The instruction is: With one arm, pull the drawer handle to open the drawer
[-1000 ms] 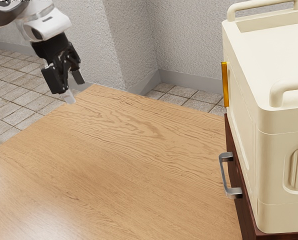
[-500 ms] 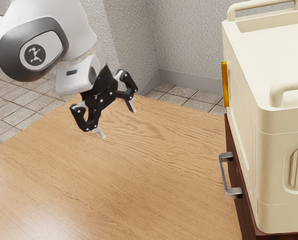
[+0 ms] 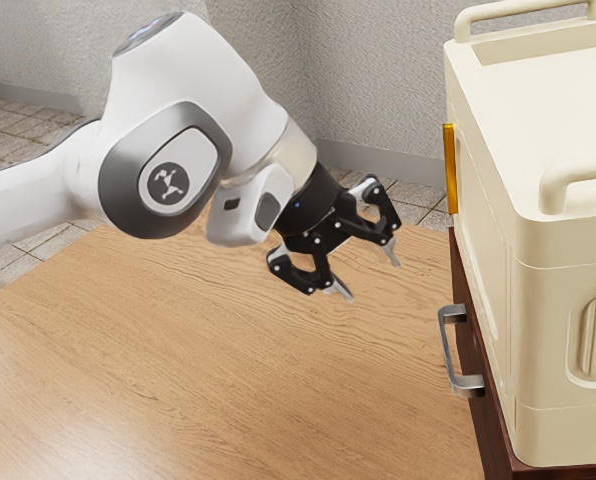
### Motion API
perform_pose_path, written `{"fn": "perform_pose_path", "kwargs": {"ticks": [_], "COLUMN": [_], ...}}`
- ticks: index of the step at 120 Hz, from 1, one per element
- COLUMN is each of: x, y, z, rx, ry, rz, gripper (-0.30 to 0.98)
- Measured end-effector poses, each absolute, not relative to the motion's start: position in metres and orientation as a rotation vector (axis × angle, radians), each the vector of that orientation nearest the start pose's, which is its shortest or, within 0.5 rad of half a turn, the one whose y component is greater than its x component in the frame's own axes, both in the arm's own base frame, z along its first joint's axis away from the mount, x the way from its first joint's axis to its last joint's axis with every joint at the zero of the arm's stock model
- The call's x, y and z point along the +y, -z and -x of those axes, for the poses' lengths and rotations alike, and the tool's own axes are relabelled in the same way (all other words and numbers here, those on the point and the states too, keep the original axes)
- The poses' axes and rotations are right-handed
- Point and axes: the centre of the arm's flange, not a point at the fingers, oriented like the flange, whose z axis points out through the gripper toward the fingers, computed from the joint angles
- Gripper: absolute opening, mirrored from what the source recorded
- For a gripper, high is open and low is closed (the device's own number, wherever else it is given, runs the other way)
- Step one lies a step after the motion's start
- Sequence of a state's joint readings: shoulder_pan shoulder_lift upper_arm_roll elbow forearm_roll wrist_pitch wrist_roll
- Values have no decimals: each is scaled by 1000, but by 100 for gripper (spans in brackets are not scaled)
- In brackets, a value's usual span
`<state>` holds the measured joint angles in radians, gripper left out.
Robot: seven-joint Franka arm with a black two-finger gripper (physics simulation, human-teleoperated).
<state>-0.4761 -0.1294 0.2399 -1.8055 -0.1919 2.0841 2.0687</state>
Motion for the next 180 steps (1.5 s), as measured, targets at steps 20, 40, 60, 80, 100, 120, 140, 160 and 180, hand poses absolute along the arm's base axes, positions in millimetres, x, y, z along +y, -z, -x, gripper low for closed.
{"fn": "perform_pose_path", "kwargs": {"ticks": [20, 40, 60, 80, 100, 120, 140, 160, 180], "x": [-145, -156, -159, -167, -165, -165, -161, -137, -103], "y": [-601, -577, -572, -562, -546, -532, -527, -531, -532], "z": [-545, -532, -538, -539, -538, -535, -527, -503, -495], "rx": [2632, 2619, 2577, 2587, 2608, 2631, 2644, 2630, 2598], "ry": [646, 816, 930, 946, 937, 930, 927, 954, 981], "rz": [1172, 1128, 1074, 990, 946, 908, 871, 862, 891], "gripper": [32, 29, 27, 26, 21, 13, 3, -1, -2]}}
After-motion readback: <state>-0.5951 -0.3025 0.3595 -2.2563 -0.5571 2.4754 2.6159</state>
